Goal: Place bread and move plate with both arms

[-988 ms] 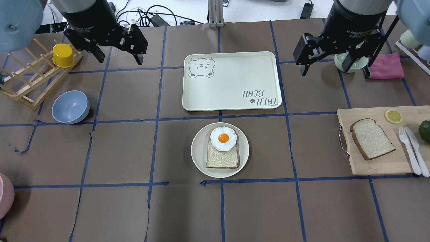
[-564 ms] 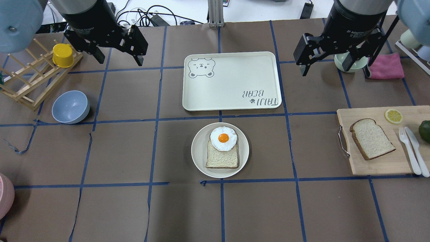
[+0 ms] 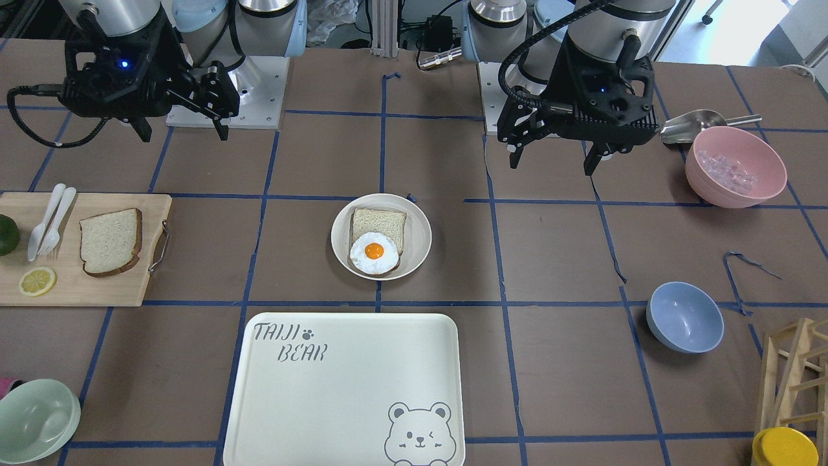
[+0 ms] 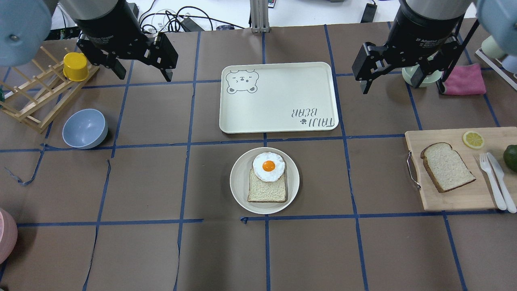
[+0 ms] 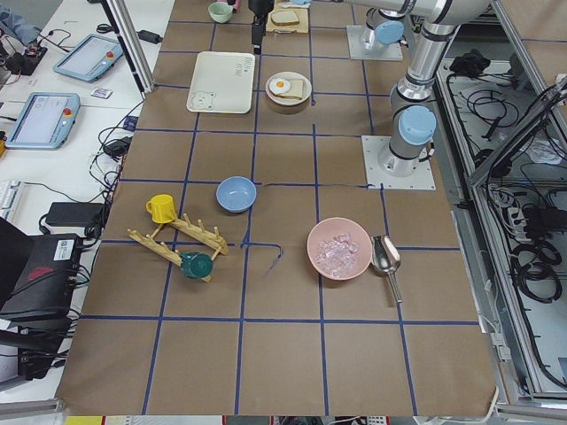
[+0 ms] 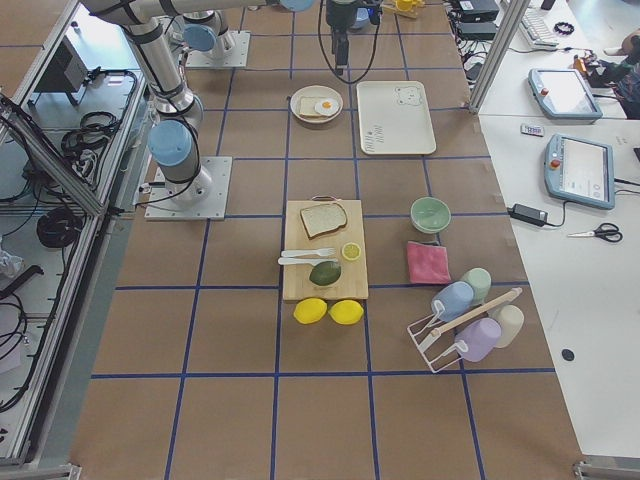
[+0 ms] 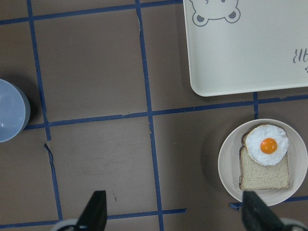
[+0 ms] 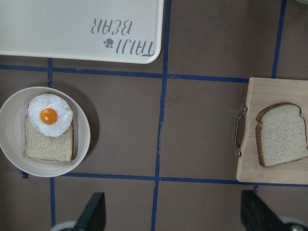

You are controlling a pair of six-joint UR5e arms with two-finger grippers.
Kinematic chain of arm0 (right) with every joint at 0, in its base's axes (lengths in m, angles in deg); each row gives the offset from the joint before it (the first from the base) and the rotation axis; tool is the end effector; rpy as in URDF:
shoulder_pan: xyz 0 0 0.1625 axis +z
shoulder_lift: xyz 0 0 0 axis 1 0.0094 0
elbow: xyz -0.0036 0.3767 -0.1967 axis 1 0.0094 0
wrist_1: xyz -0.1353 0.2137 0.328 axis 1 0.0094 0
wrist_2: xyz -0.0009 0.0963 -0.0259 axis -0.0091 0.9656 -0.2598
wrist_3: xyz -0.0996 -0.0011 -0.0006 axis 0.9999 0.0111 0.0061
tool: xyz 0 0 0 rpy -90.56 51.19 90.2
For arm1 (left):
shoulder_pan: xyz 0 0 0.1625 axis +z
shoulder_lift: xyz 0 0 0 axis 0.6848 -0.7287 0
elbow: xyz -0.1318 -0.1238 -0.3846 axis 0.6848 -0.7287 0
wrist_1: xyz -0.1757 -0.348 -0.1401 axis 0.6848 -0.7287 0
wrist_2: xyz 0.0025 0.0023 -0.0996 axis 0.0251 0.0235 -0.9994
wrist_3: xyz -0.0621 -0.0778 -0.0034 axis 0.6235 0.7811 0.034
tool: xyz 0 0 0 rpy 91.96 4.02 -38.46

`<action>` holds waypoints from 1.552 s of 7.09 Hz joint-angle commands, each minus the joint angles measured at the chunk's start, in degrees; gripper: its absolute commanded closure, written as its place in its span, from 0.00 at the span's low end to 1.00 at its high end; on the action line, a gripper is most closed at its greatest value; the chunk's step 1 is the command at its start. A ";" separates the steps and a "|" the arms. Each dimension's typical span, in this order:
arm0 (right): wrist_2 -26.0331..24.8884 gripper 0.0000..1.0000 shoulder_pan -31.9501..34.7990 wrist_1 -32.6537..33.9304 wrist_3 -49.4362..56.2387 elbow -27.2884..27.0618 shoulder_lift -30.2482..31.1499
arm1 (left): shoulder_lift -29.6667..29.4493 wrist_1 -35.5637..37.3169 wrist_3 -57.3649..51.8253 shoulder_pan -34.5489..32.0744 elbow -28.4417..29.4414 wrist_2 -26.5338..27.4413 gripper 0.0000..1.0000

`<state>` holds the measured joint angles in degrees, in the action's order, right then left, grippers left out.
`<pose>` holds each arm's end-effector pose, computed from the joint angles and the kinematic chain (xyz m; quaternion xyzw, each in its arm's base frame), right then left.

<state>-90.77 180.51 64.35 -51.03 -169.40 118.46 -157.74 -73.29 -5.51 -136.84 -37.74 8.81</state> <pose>0.1401 -0.4779 0.5248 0.0341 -0.9993 -0.0146 0.0097 -0.1645 -0.5078 0.5303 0.0419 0.9987 -0.0281 0.0049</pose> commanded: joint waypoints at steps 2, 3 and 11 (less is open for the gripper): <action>-0.36 0.00 0.00 -0.19 0.06 0.00 -0.19 | 0.02 0.32 0.07 0.63 0.06 -0.10 0.00; -0.36 0.00 0.00 -0.19 0.06 0.00 -0.19 | 0.02 0.06 0.07 1.24 -0.11 -0.19 0.00; -4.40 0.00 -12.00 -1.85 0.85 -1.75 -0.46 | 0.29 0.32 0.07 1.16 -1.43 -0.19 0.00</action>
<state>-95.22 173.60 63.38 -50.47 -170.39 118.02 -157.45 -73.00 -5.42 -135.70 -39.06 8.62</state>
